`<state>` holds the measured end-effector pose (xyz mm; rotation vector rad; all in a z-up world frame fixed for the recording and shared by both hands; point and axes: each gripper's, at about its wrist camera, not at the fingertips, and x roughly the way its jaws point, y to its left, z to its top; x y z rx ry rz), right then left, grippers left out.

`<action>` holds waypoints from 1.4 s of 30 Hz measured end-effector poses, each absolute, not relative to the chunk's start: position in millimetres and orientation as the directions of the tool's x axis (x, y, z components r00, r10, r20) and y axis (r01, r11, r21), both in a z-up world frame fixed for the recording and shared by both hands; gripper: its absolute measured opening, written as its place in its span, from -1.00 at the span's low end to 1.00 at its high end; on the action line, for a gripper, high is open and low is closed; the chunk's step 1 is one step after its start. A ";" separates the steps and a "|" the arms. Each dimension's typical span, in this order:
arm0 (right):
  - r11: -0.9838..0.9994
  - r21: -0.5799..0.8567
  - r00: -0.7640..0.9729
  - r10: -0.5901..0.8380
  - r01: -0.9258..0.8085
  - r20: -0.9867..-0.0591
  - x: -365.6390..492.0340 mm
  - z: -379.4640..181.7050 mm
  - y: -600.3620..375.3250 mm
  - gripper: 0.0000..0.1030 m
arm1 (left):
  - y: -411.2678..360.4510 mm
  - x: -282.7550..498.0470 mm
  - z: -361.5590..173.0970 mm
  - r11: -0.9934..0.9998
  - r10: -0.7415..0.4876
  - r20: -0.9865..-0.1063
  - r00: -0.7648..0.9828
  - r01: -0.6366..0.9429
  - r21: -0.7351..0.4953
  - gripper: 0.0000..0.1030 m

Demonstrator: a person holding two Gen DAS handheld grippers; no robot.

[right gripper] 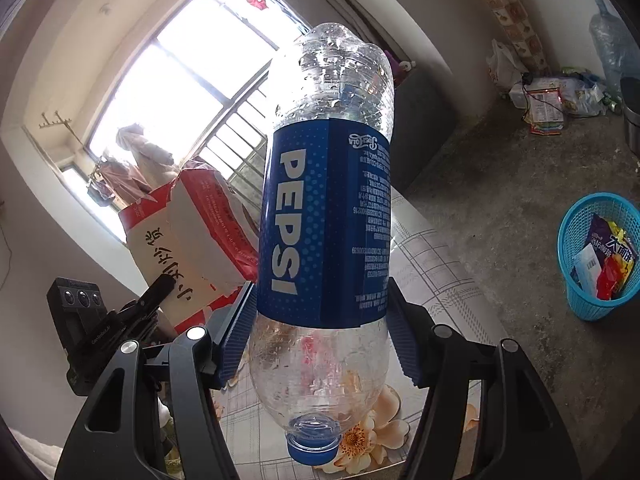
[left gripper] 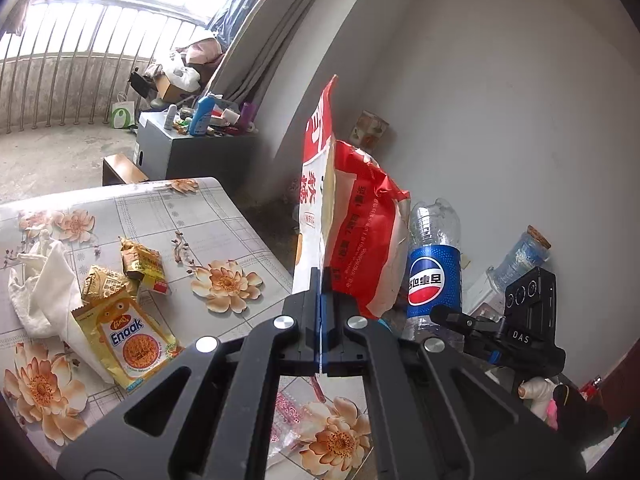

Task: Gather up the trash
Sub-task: 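Lift and carry the snack bag and Pepsi bottle over the blue wastebasket, then open both grippers to drop the bag and bottle into the wastebasket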

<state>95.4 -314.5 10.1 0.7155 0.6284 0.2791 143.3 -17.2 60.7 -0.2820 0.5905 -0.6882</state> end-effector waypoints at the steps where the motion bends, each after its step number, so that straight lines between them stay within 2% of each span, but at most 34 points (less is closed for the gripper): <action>1: 0.724 0.689 0.795 0.419 0.000 -0.439 89.6 7.8 -325.5 0.19 | -26.0 145.2 62.5 0.741 -0.671 -0.423 0.609 0.524 -0.420 -1.00; 7: 0.674 0.710 0.844 0.246 0.204 -0.477 52.0 -11.1 -382.7 0.19 | -94.2 164.7 69.2 0.707 -0.699 -0.480 0.530 0.611 -0.356 -1.00; 11: 0.614 0.720 0.855 0.138 0.322 -0.500 30.4 -27.1 -415.6 0.19 | -153.3 188.2 63.8 0.670 -0.707 -0.566 0.424 0.657 -0.345 -1.00; 15: 0.539 0.746 0.851 0.098 0.391 -0.516 19.0 -49.2 -446.3 0.19 | -221.5 206.1 44.6 0.618 -0.697 -0.651 0.300 0.711 -0.334 -1.00; 21: 0.422 0.776 0.807 0.153 0.468 -0.570 25.6 -104.6 -477.3 0.19 | -326.8 228.2 -18.7 0.608 -0.563 -0.817 0.124 0.731 -0.308 -1.00; 23: 0.363 0.795 0.795 0.197 0.485 -0.574 31.3 -130.5 -485.4 0.19 | -357.2 240.8 -46.9 0.616 -0.515 -0.856 0.046 0.714 -0.332 -1.00; 28: 0.200 0.826 0.775 0.286 0.527 -0.564 51.0 -190.3 -511.4 0.19 | -420.2 280.8 -120.8 0.679 -0.421 -0.901 -0.103 0.623 -0.388 -1.00; 32: 0.026 0.834 0.775 0.354 0.551 -0.523 71.6 -236.8 -539.1 0.20 | -466.1 309.4 -166.9 0.742 -0.347 -0.930 -0.122 0.570 -0.351 -1.00; 33: -0.035 0.838 0.786 0.372 0.544 -0.495 77.6 -250.5 -547.4 0.21 | -476.7 314.8 -174.3 0.743 -0.356 -0.926 -0.123 0.564 -0.360 -0.92; 34: -0.096 0.833 0.794 0.381 0.544 -0.474 84.6 -265.3 -557.2 0.22 | -485.8 319.5 -180.2 0.732 -0.384 -0.913 -0.138 0.558 -0.392 -0.64; 35: -0.154 0.823 0.799 0.388 0.547 -0.459 89.9 -279.0 -565.3 0.22 | -496.0 324.4 -183.6 0.725 -0.398 -0.906 -0.146 0.554 -0.408 -0.47; 36: -0.202 0.817 0.809 0.394 0.540 -0.437 95.3 -291.9 -572.6 0.24 | -504.8 327.0 -184.9 0.727 -0.409 -0.903 -0.134 0.550 -0.411 -0.21; 38: -0.271 0.804 0.823 0.394 0.529 -0.409 101.9 -310.5 -583.4 0.29 | -512.7 329.6 -178.7 0.721 -0.437 -0.895 -0.092 0.559 -0.409 -0.17; 42: -0.315 0.790 0.838 0.352 0.525 -0.417 101.4 -321.9 -591.1 0.35 | -517.8 327.3 -155.1 0.693 -0.489 -0.869 -0.068 0.575 -0.435 -0.14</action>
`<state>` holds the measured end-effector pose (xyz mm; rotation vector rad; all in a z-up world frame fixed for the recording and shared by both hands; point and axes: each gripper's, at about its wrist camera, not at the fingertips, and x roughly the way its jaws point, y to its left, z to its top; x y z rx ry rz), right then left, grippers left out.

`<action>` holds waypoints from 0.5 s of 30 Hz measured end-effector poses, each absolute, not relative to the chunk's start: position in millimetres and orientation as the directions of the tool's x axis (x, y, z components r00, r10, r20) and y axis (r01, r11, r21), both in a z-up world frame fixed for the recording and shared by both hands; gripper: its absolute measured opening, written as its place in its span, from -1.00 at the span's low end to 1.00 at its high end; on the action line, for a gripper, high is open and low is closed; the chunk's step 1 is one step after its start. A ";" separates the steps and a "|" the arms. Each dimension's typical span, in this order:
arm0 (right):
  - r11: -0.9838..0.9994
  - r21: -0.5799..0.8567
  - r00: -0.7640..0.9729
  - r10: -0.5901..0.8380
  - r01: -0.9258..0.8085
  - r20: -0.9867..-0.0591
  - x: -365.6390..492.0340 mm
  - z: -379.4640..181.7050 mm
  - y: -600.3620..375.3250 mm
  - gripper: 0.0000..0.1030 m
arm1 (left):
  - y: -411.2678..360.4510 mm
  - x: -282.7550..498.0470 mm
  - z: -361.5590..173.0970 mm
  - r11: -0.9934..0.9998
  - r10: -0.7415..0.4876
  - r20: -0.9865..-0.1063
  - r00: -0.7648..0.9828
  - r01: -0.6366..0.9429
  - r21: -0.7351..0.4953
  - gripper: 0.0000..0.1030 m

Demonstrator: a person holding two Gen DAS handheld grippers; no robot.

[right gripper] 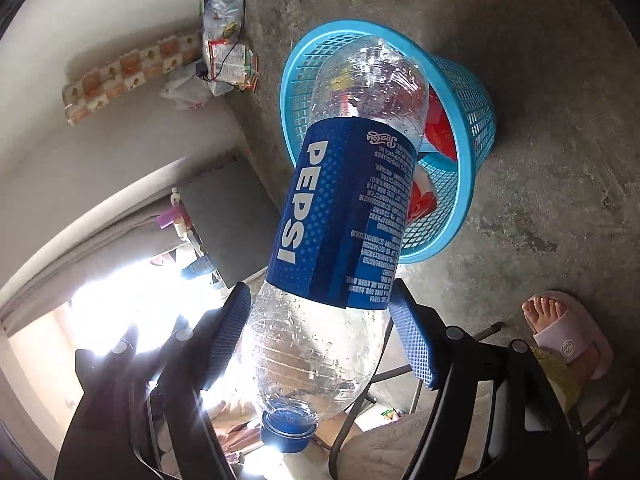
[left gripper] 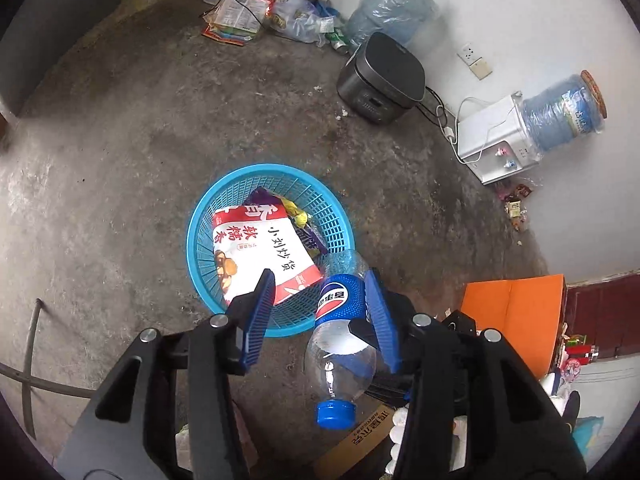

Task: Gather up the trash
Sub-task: 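Open both grippers to drop the bag and bottle into the wastebasket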

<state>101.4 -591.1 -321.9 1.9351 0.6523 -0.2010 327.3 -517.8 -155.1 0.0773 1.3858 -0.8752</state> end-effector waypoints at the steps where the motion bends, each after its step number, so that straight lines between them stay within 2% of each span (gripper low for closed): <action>1: -0.314 0.796 0.843 0.351 0.517 -0.408 99.7 -320.7 -589.7 0.35 | -515.9 326.4 -147.3 0.687 -0.496 -0.867 -0.046 0.590 -0.424 -0.14; 7: -0.349 0.815 0.869 0.362 0.462 -0.338 111.1 -330.5 -594.2 0.35 | -487.5 318.9 -89.4 0.654 -0.535 -0.842 0.071 0.665 -0.359 -0.08; 9: -0.413 0.818 0.896 0.365 0.401 -0.255 120.9 -334.4 -592.8 0.35 | -470.0 314.3 -64.9 0.646 -0.553 -0.826 0.112 0.684 -0.340 0.03; 10: -0.426 0.817 0.901 0.361 0.389 -0.241 126.0 -334.0 -592.7 0.35 | -460.3 310.9 -53.5 0.640 -0.564 -0.815 0.131 0.694 -0.331 0.13; 11: -0.423 0.818 0.902 0.355 0.390 -0.247 130.7 -334.3 -592.9 0.39 | -448.1 307.2 -42.3 0.635 -0.572 -0.806 0.153 0.704 -0.317 0.19; 12: -0.409 0.817 0.896 0.354 0.405 -0.267 135.2 -336.1 -593.3 0.52 | -437.2 302.9 -30.9 0.632 -0.577 -0.797 0.179 0.717 -0.296 0.30; 13: -0.406 0.805 0.886 0.356 0.432 -0.296 137.4 -340.2 -593.3 0.56 | -425.4 298.4 -20.3 0.630 -0.581 -0.787 0.208 0.727 -0.273 0.42; 15: -0.459 0.756 0.876 0.359 0.467 -0.323 134.9 -354.3 -588.6 0.58 | -397.7 289.0 1.5 0.635 -0.583 -0.767 0.268 0.739 -0.225 0.52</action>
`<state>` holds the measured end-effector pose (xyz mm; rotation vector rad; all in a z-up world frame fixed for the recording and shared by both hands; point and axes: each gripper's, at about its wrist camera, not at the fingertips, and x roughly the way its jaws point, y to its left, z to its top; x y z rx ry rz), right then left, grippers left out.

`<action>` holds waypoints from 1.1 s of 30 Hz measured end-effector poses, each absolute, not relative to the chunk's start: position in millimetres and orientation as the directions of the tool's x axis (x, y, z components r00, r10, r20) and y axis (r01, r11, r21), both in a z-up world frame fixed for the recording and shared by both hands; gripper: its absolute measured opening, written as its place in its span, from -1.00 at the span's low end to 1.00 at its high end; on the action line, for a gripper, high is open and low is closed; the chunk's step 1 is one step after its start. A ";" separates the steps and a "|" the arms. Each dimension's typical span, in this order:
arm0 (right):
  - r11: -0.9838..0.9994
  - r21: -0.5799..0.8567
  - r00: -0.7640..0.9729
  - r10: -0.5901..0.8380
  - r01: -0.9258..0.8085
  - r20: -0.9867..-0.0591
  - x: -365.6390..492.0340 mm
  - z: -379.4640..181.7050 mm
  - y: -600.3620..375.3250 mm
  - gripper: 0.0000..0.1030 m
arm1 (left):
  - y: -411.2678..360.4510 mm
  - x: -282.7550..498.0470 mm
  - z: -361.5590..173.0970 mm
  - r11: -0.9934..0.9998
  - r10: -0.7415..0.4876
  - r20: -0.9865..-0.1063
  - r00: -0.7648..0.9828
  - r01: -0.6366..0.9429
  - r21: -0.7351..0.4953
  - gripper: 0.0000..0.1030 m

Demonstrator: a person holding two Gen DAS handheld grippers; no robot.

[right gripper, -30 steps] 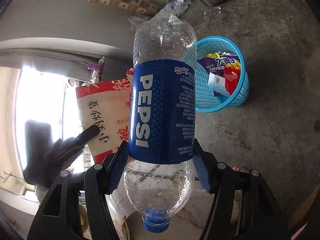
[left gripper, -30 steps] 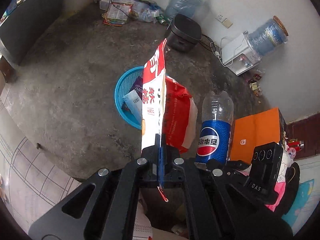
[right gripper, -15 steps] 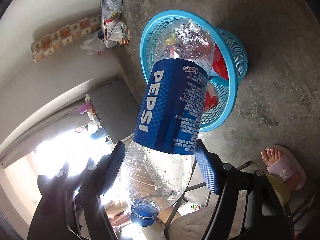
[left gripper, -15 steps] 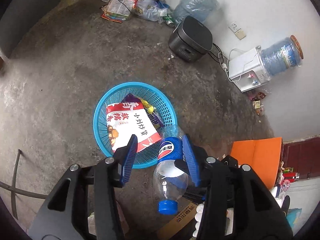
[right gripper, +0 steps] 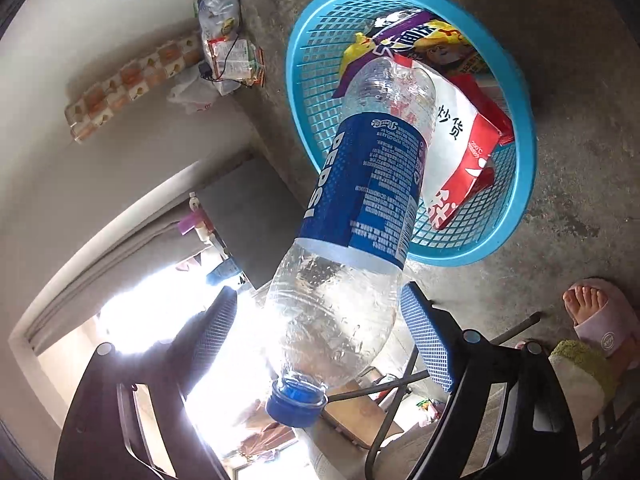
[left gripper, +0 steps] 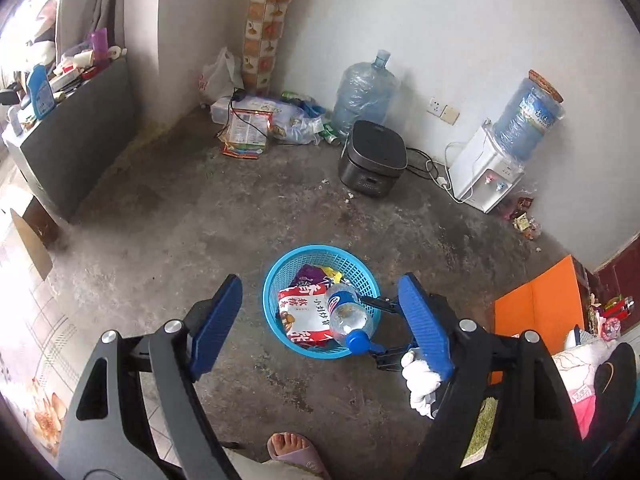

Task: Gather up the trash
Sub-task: 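Open both grippers to drop the bag and bottle into the wastebasket, then move both grippers back to the table toward the clear flowered plastic bag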

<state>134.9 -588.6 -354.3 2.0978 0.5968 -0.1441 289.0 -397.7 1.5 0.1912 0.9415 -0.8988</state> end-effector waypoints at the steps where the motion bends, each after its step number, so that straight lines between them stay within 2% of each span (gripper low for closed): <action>1: -0.502 0.737 0.885 0.354 0.453 -0.303 131.9 -361.4 -584.7 0.57 | -383.9 284.0 10.9 0.636 -0.589 -0.753 0.292 0.743 -0.209 0.55; 4: -0.569 0.717 0.915 0.278 0.402 -0.292 111.8 -364.6 -577.6 0.57 | -337.6 268.7 36.3 0.649 -0.611 -0.702 0.367 0.740 -0.177 0.63; 12: -0.390 0.815 0.903 0.201 0.428 -0.379 72.8 -301.4 -579.7 0.57 | -207.9 227.6 78.1 0.699 -0.654 -0.571 0.496 0.684 -0.207 0.79; 16: -0.182 0.862 0.879 0.164 0.472 -0.447 60.1 -250.4 -570.7 0.55 | -152.8 211.5 82.2 0.731 -0.658 -0.523 0.541 0.625 -0.274 0.82; 20: 0.116 0.853 0.843 0.134 0.509 -0.521 63.1 -183.4 -542.7 0.55 | -101.7 196.3 80.2 0.763 -0.641 -0.488 0.592 0.561 -0.322 0.83; 25: 0.533 0.699 0.817 0.025 0.476 -0.576 73.3 -88.7 -477.0 0.56 | -44.8 176.6 72.3 0.805 -0.593 -0.480 0.646 0.483 -0.343 0.83; 27: 0.673 0.594 0.815 -0.023 0.441 -0.579 77.6 -55.1 -444.3 0.73 | -22.3 165.9 69.0 0.811 -0.585 -0.474 0.658 0.477 -0.339 0.83; 29: 0.775 0.505 0.828 -0.042 0.380 -0.559 80.5 -29.2 -413.5 0.87 | -4.0 155.1 63.8 0.823 -0.568 -0.470 0.676 0.464 -0.328 0.83; 33: 0.894 0.343 0.846 -0.070 0.288 -0.528 84.2 5.3 -355.8 0.87 | 25.4 137.2 47.8 0.845 -0.534 -0.487 0.691 0.428 -0.319 0.82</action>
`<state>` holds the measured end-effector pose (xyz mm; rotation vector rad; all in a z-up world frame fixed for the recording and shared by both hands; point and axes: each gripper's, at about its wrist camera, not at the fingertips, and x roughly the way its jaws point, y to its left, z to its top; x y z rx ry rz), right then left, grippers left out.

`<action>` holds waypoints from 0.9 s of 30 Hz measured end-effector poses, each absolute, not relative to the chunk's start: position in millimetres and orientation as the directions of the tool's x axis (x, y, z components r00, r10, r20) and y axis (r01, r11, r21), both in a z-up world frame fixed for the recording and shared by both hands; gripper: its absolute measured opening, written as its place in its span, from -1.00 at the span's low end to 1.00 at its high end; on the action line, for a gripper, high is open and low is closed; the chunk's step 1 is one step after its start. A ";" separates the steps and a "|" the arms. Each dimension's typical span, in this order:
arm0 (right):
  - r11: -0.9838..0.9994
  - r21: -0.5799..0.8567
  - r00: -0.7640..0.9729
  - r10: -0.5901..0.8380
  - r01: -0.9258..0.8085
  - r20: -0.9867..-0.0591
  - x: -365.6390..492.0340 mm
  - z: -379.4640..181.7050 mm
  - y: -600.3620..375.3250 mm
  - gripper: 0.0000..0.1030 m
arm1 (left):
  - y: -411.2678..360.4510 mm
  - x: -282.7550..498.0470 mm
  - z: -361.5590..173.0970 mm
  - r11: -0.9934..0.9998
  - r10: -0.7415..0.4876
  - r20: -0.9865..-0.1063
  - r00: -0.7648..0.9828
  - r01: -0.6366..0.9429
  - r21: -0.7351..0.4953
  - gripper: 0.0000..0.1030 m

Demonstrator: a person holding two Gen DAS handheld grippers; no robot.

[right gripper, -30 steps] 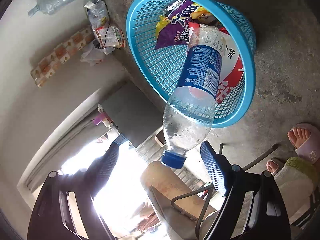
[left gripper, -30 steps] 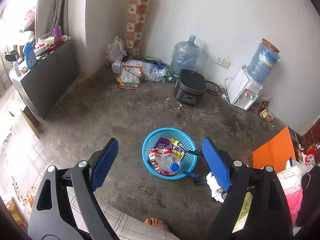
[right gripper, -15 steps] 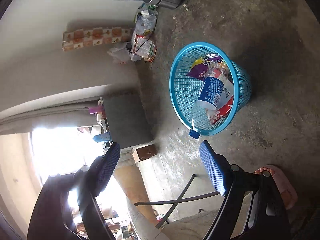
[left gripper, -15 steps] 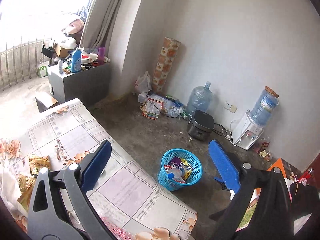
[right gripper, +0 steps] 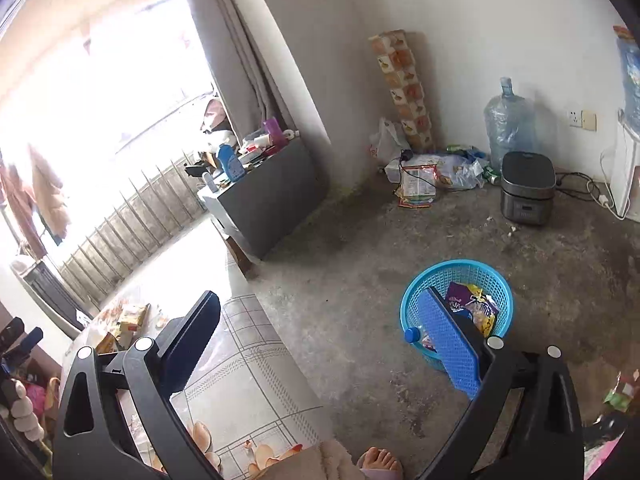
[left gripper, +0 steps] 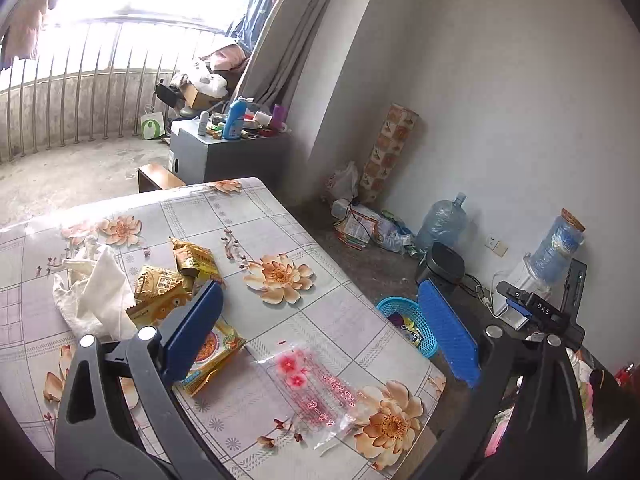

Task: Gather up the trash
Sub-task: 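Move both grippers back to the table toward the clear flowered plastic bag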

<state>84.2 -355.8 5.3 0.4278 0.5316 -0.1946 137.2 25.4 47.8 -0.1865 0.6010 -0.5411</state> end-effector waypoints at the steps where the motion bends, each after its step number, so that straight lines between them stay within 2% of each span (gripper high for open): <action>1: 0.907 0.333 0.853 -0.053 0.258 -0.519 84.1 10.6 -344.8 0.87 | 30.8 133.3 42.4 0.851 -0.526 -0.496 0.691 0.421 -0.315 0.82; 9: 0.873 0.487 0.746 0.324 0.002 -0.583 104.9 -2.3 -255.1 0.83 | 52.1 113.4 -10.3 0.887 -0.462 -0.578 0.672 0.336 -0.318 0.82; 15: 0.827 0.562 0.553 0.462 0.013 -0.693 118.8 -51.3 -206.2 0.32 | 50.2 107.1 -37.8 0.896 -0.443 -0.622 0.645 0.299 -0.328 0.80; 20: 0.829 0.555 0.465 0.464 0.073 -0.754 126.8 -78.4 -195.6 0.02 | 44.7 109.3 -52.7 0.895 -0.445 -0.645 0.622 0.286 -0.341 0.46; 22: 0.823 0.560 0.455 0.466 0.091 -0.759 131.6 -81.9 -195.9 -0.08 | 43.0 111.9 -58.3 0.886 -0.462 -0.651 0.602 0.289 -0.363 0.20; 23: 0.823 0.560 0.450 0.466 0.095 -0.762 134.2 -82.0 -195.4 -0.14 | 41.5 114.8 -61.5 0.883 -0.469 -0.658 0.589 0.289 -0.370 0.14; 25: 0.823 0.559 0.444 0.465 0.101 -0.766 136.8 -83.5 -193.7 -0.26 | 36.0 121.7 -67.9 0.878 -0.478 -0.678 0.559 0.295 -0.377 -0.18; 27: 0.819 0.564 0.438 0.470 0.107 -0.766 138.2 -83.7 -194.1 -0.32 | 27.7 127.9 -73.8 0.872 -0.490 -0.696 0.526 0.314 -0.376 -0.31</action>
